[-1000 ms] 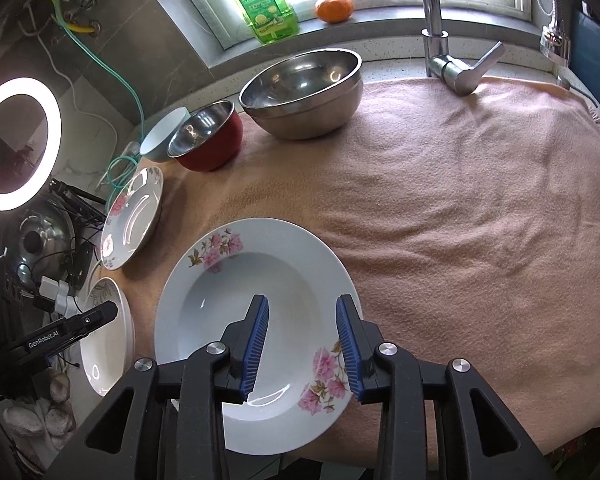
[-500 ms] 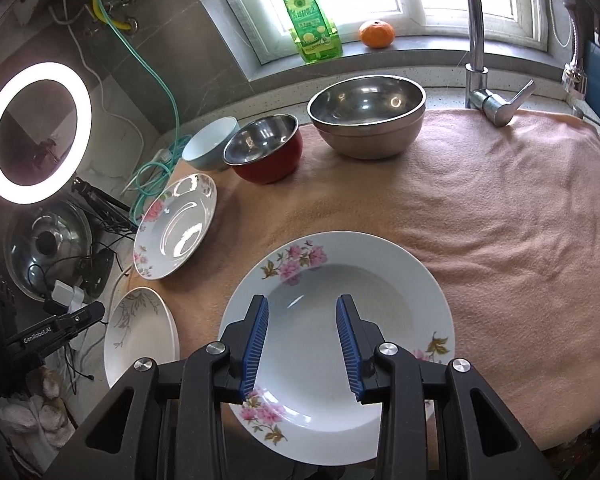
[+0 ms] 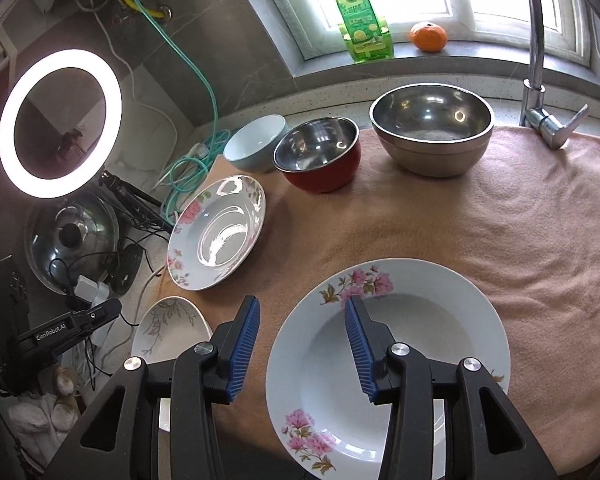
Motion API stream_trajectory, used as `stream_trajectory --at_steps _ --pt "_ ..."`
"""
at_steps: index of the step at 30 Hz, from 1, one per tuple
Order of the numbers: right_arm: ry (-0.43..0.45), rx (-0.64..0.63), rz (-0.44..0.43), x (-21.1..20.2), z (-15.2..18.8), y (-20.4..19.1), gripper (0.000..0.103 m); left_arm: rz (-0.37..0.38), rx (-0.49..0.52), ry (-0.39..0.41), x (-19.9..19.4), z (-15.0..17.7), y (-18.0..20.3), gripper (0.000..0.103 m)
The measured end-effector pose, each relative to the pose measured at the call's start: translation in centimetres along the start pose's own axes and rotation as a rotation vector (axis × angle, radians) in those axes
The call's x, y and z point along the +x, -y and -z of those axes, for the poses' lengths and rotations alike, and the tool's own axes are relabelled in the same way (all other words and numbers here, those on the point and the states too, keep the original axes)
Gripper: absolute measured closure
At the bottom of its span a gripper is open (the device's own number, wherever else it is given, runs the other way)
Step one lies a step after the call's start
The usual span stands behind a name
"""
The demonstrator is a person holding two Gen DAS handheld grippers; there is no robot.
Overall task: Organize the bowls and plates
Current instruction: 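Move both grippers to the pink-rose plate rim and grasp it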
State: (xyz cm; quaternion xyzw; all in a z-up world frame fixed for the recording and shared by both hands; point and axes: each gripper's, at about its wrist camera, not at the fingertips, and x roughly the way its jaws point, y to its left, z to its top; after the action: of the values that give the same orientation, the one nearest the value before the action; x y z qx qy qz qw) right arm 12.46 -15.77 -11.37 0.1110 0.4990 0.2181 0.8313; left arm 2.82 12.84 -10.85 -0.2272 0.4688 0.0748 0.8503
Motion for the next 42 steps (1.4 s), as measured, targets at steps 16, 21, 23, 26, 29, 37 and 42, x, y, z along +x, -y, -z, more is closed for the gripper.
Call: stream_trajectory --at_steps 16,21,23,26,29,37,42 --pt "-0.031 0.040 -0.078 3.2 -2.9 -1.4 0.063 0.066 0.032 -0.071 4.9 -5.5 -1.1 0.066" --pt "-0.043 0.050 -0.048 5.2 -3.7 -2.7 0.063 0.089 0.054 -0.093 7.0 -7.2 -2.1 0.069" --pt "-0.048 0.062 -0.041 6.0 -4.2 -2.9 0.063 0.105 0.054 -0.103 7.6 -7.7 -2.6 0.069" --pt "-0.056 0.082 -0.038 7.4 -4.9 -3.3 0.069 0.115 0.059 -0.115 8.6 -8.4 -3.1 0.069" --pt "-0.072 0.093 -0.035 8.9 -5.5 -3.7 0.073 0.119 0.072 -0.125 9.4 -9.1 -3.4 0.073" --pt "-0.108 0.118 -0.028 12.0 -6.5 -4.3 0.078 0.116 0.086 -0.154 10.9 -9.9 -4.0 0.075" --pt "-0.128 0.125 -0.020 13.2 -7.0 -4.2 0.079 0.128 0.075 -0.163 11.6 -10.2 -4.1 0.075"
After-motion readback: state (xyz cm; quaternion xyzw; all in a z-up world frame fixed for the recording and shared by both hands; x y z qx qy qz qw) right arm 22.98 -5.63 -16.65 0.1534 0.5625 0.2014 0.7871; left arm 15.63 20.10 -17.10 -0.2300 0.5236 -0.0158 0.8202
